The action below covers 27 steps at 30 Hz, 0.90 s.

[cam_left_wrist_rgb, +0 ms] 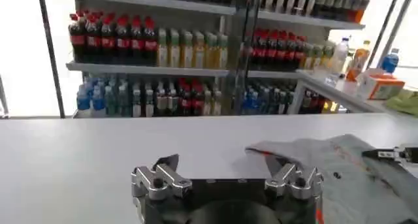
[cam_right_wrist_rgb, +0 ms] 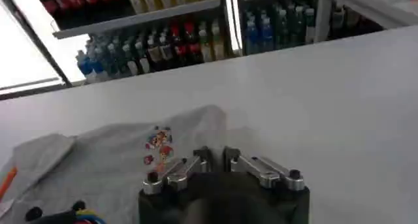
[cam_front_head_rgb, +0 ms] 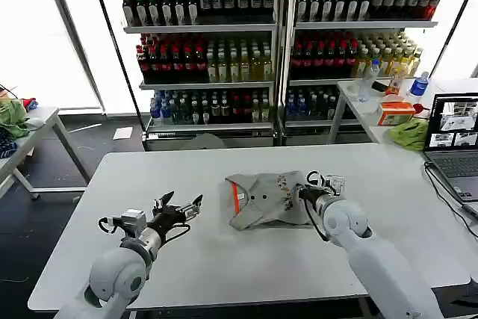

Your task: Fold and organize the clothes.

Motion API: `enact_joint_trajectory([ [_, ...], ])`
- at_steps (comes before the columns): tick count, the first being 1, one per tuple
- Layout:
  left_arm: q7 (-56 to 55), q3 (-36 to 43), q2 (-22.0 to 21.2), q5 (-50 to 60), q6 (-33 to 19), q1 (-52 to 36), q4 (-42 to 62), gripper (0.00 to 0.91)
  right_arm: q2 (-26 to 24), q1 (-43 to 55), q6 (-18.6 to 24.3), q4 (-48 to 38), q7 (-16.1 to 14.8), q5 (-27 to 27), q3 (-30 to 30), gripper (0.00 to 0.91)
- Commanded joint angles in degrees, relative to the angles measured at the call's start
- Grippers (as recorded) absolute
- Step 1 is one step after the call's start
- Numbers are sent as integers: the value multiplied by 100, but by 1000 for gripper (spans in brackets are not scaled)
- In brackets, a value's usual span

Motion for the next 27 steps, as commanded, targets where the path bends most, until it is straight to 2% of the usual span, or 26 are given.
enact_joint_trajectory([
  [1,3,-54,-31,4,3,70,-39,907,1,-22,10,-163,-319,-948,314,907],
  [3,2,-70,-49,5,4,101,-69,907,-5,-171,14,140,-287,-1132,495,907],
  [7,2,-89,-57,16,3,201,-138,907,-168,-502,9,990,-202,-1125,738,907],
  [13,-8,-101,-89,31,16,327,-267,907,-498,-965,1,1984,-244,-1198,750,907],
  [15,-8,-143,-99,31,24,386,-344,907,-630,-1119,8,2122,-377,-1534,679,907],
  [17,-6,-197,-106,34,23,462,-398,907,-817,-1284,16,2233,-656,-2158,570,907],
  [20,-5,-304,-145,41,21,596,-467,907,-1071,-1537,18,2421,-839,-2491,490,907],
  [24,0,-407,-212,56,16,757,-559,907,-1222,-1861,17,2536,-879,-2683,430,907],
  [27,6,-455,-253,70,15,858,-613,907,-1250,-1965,16,2403,-786,-2897,422,907],
])
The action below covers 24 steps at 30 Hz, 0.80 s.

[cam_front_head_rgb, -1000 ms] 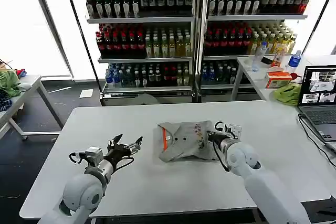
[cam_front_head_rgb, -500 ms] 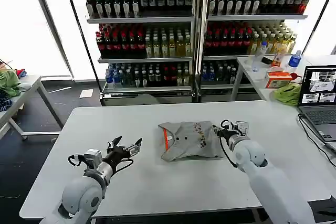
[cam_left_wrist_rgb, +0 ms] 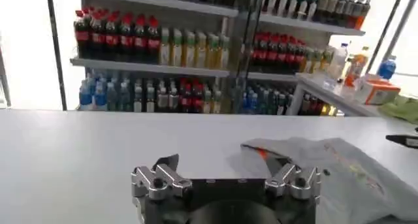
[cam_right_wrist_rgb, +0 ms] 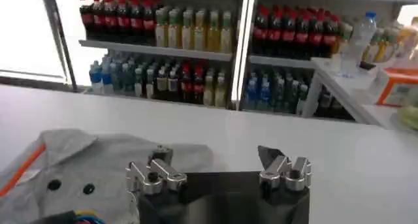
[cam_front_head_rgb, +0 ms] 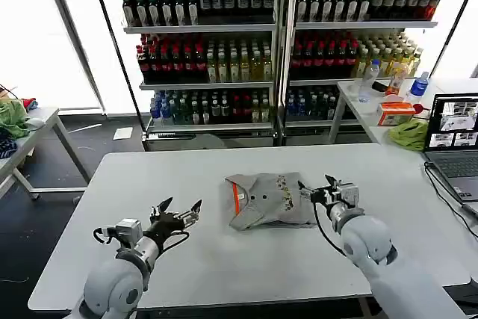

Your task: Fold and organize the clothes.

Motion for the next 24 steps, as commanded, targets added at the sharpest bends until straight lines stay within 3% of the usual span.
enact_joint_trajectory([
  [1,12,-193,-90,26,-6,366,-206,907,-458,-767,3,485,-177,-1031,-1,907],
  [12,13,-300,-115,32,-3,529,-296,907,-432,-896,-2,319,11,-1181,60,907],
  [24,14,-269,-135,27,-4,525,-281,907,-316,-947,-3,131,1,-1308,20,907],
])
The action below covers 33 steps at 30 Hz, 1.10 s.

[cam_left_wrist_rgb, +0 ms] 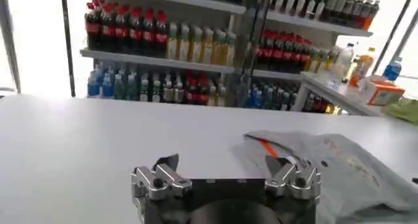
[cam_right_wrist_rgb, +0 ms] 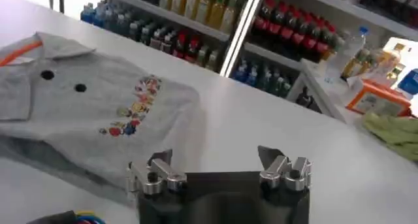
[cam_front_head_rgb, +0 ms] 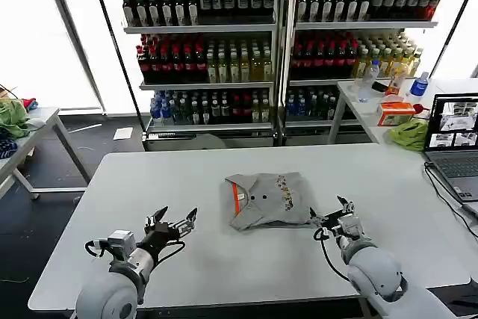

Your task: Fold and organize the clothes.

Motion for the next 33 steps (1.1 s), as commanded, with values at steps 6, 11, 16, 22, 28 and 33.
enact_joint_trajectory([
  [6,1,-7,-9,-3,1,49,-35,907,247,116,-11,-273,12,-175,-103,907],
  [11,-1,-58,8,-7,1,93,-73,907,208,41,-18,-388,-1,-219,-232,907],
  [16,-7,-85,10,-14,4,110,-102,907,123,17,-21,-350,-2,-195,-211,907],
  [22,-6,-100,-4,4,5,188,-126,907,185,8,-18,349,45,1,113,907],
  [28,-1,-139,-13,9,24,232,-172,907,225,110,-18,712,-8,-17,7,907],
  [33,5,-169,-13,6,33,282,-216,907,579,349,-17,403,-129,-47,-359,907],
])
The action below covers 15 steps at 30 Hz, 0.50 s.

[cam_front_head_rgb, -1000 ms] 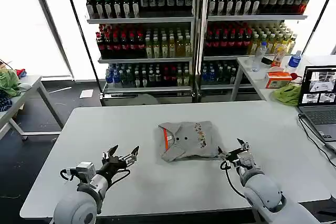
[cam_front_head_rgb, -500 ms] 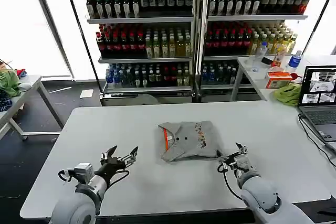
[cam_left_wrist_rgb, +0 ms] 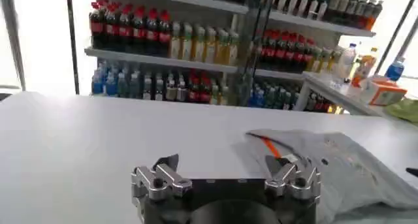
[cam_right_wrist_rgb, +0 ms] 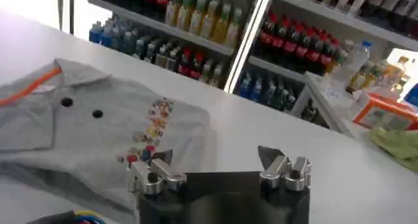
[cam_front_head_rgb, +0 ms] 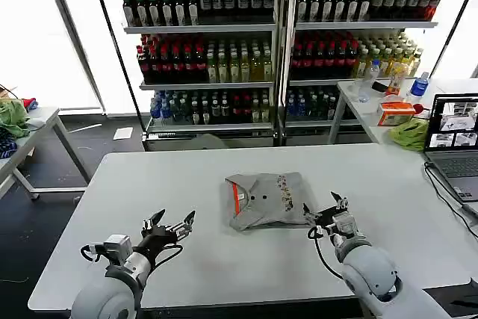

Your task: Fold and organize the clothes.

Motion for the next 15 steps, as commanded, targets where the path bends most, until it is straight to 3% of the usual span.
enact_joint_trajectory([
  [1,8,-44,5,1,10,63,-46,907,412,267,2,111,-107,27,-382,907],
  [6,9,-122,36,-9,15,115,-68,907,502,355,-3,-39,-84,12,-774,907],
  [15,5,-75,-40,-4,13,98,-38,907,336,40,-2,-93,-105,126,-954,907],
])
